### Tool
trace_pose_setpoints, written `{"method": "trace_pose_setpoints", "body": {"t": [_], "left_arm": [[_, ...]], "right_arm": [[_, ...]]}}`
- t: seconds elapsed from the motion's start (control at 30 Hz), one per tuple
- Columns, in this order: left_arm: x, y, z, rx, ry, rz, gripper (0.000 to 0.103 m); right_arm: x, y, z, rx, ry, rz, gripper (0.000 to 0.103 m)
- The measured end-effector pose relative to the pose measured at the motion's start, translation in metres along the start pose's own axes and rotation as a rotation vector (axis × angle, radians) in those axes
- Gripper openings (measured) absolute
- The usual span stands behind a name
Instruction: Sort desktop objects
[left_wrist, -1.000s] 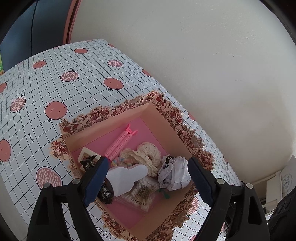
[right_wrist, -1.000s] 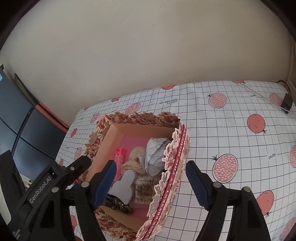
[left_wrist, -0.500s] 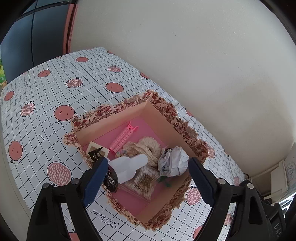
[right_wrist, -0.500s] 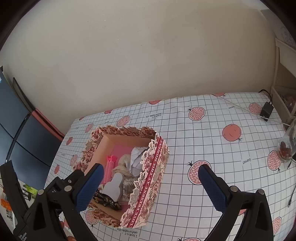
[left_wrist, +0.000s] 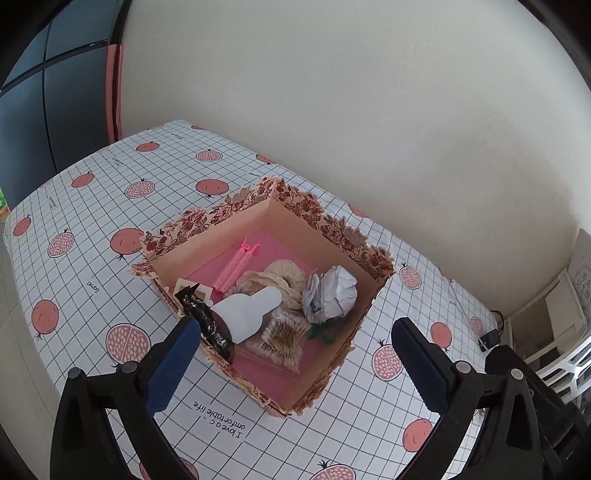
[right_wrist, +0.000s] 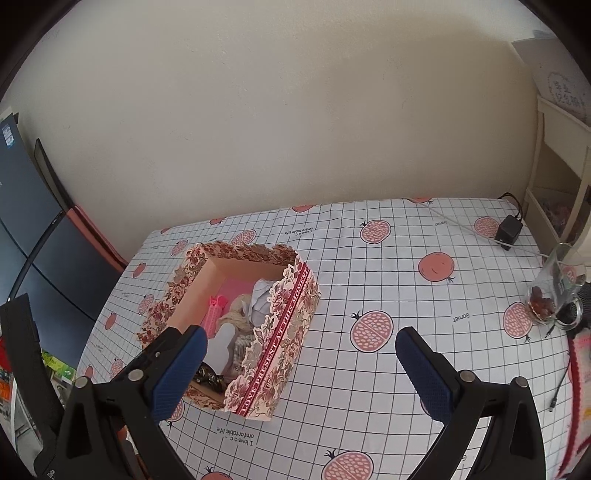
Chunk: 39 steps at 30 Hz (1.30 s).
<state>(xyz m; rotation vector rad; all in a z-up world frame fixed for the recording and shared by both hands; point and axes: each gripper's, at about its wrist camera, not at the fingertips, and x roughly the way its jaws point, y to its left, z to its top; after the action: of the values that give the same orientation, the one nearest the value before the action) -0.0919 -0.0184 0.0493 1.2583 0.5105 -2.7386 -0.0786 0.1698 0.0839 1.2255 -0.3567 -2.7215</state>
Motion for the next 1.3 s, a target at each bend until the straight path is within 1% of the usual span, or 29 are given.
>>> {"method": "trace_pose_setpoints", "body": {"t": [0.1,0.17,0.3,0.37,0.5,0.63,0.77,0.87,1.03,1.13,1.3], "left_arm": [[0.001,-0.002,-0.008,0.027,0.02,0.035,0.103],[-0.001,-0.004,-0.012,0.048,0.021,0.034,0.103],[-0.008,-0.009,-0.019,0.089,-0.004,0.037,0.103],[-0.009,-0.01,-0.023,0.098,-0.008,0.023,0.103],[-0.008,-0.009,-0.03,0.108,-0.019,0.034,0.103],[-0.006,-0.007,-0.038,0.112,-0.019,0.041,0.103],[-0.005,-0.01,-0.041,0.128,-0.033,0.032,0.103],[-0.011,-0.012,-0.045,0.151,-0.069,0.015,0.103],[-0.021,-0.019,-0.051,0.21,-0.125,0.027,0.103],[-0.026,-0.023,-0.053,0.23,-0.142,0.022,0.103],[-0.031,-0.021,-0.055,0.225,-0.153,0.004,0.103]], "right_arm": [[-0.001,-0.006,-0.008,-0.01,0.008,-0.033,0.103],[0.0,-0.012,-0.015,-0.007,0.017,-0.045,0.103],[0.0,-0.025,-0.029,0.005,0.024,-0.064,0.103],[-0.001,-0.028,-0.033,0.004,0.014,-0.078,0.103],[-0.005,-0.028,-0.041,-0.023,-0.012,-0.095,0.103],[-0.002,-0.03,-0.048,-0.031,-0.004,-0.092,0.103],[0.002,-0.036,-0.053,-0.032,-0.003,-0.118,0.103],[-0.001,-0.041,-0.058,-0.019,-0.006,-0.103,0.103],[-0.009,-0.044,-0.063,-0.033,-0.03,-0.107,0.103],[-0.013,-0.046,-0.065,-0.039,-0.043,-0.105,0.103],[-0.019,-0.045,-0.066,-0.066,-0.064,-0.094,0.103]]}}
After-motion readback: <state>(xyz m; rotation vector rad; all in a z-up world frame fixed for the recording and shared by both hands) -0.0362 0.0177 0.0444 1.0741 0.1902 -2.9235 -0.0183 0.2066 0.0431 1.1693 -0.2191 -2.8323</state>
